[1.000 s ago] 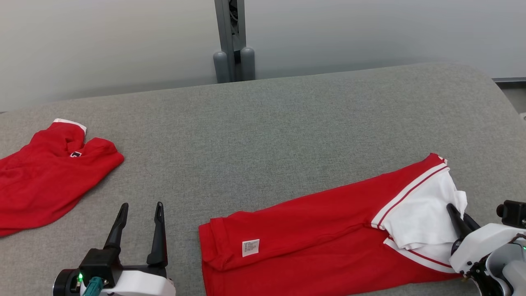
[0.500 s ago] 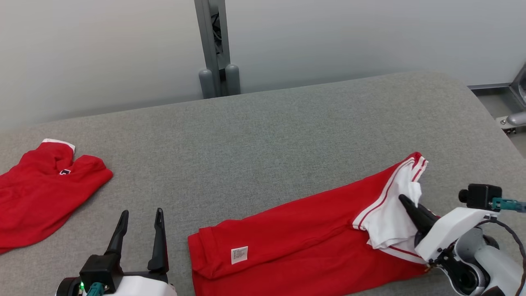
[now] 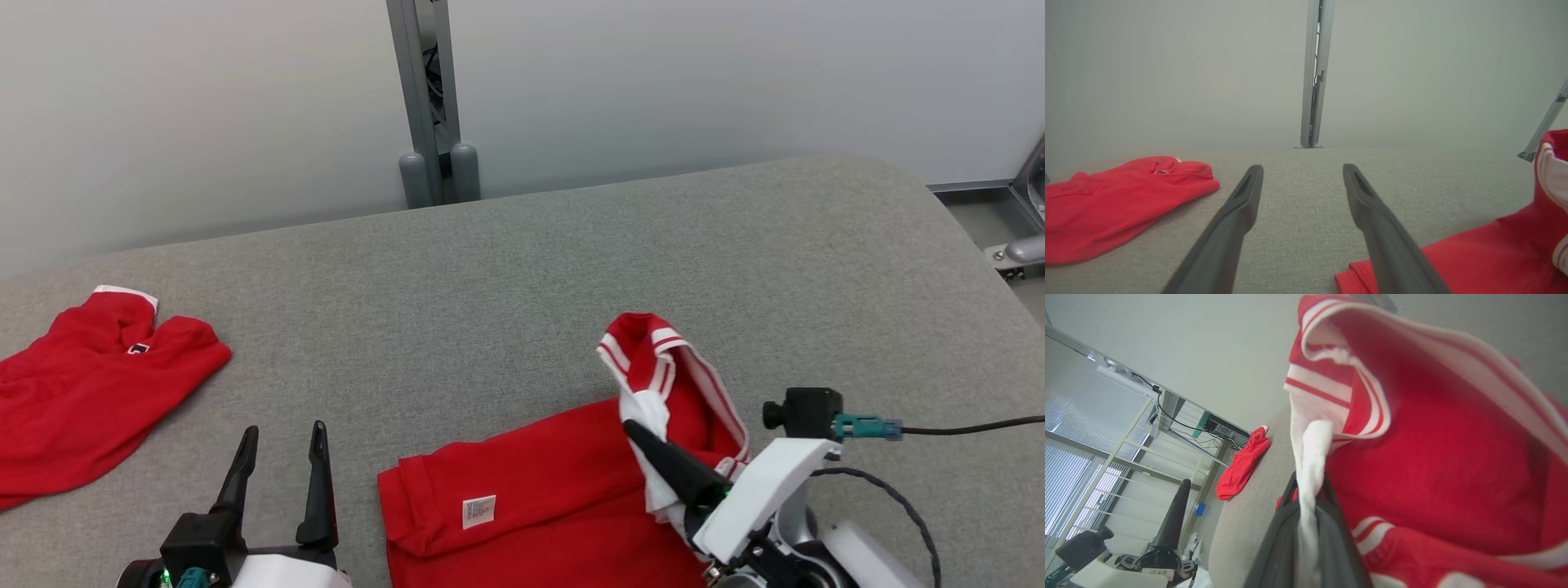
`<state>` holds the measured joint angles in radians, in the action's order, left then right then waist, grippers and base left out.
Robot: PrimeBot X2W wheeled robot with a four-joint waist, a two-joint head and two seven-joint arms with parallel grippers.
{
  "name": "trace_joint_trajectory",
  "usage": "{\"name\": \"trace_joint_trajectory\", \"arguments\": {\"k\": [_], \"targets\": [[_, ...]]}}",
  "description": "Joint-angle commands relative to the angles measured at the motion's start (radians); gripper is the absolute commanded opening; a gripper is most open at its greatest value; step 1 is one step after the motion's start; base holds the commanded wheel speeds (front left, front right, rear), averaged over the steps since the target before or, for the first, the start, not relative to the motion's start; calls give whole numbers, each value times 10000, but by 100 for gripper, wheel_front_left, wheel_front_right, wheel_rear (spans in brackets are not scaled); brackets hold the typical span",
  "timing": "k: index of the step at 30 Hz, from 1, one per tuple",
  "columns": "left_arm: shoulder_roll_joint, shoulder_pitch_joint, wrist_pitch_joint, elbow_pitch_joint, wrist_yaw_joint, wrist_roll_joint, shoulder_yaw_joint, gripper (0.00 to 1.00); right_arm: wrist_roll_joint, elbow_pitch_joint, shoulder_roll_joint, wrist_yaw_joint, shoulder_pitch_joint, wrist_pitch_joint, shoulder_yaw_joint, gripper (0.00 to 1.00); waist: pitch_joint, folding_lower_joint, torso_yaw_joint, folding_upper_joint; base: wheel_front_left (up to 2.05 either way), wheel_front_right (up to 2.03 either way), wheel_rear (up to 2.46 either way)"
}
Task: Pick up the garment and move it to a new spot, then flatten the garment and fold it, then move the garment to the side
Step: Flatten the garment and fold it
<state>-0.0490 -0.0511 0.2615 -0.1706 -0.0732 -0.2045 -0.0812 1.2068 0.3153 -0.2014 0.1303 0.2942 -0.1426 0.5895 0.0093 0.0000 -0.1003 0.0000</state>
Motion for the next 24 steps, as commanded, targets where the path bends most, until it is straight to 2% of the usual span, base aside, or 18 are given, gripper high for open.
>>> {"name": "trace_joint_trajectory", "arguments": {"k": [1, 5, 10, 14, 24], "targets": [[-31, -14, 37, 14, -65, -49, 32, 100, 45, -90, 106, 9, -133, -106, -56, 0, -9, 0, 46, 0, 0, 0, 0], [-33, -19, 37, -7, -75, -64, 37, 100, -170, -357, 852, 9, -398, -630, -329, 0, -8, 0, 231, 0, 0, 0, 0], [-34, 9, 37, -66, -80, -118, -43, 100, -494, -430, 1395, 11, -635, -1128, -612, 0, 0, 0, 572, 0, 0, 0, 0], [-33, 79, 37, -102, -104, -148, -115, 100, -620, -470, 1493, 11, -837, -1341, -486, 0, 68, 0, 926, 0, 0, 0, 0], [-30, 248, 37, -170, -60, -109, -214, 100, -22, 124, 1480, 14, -508, -457, 395, 0, 410, 0, 1778, 0, 0, 0, 0]]}}
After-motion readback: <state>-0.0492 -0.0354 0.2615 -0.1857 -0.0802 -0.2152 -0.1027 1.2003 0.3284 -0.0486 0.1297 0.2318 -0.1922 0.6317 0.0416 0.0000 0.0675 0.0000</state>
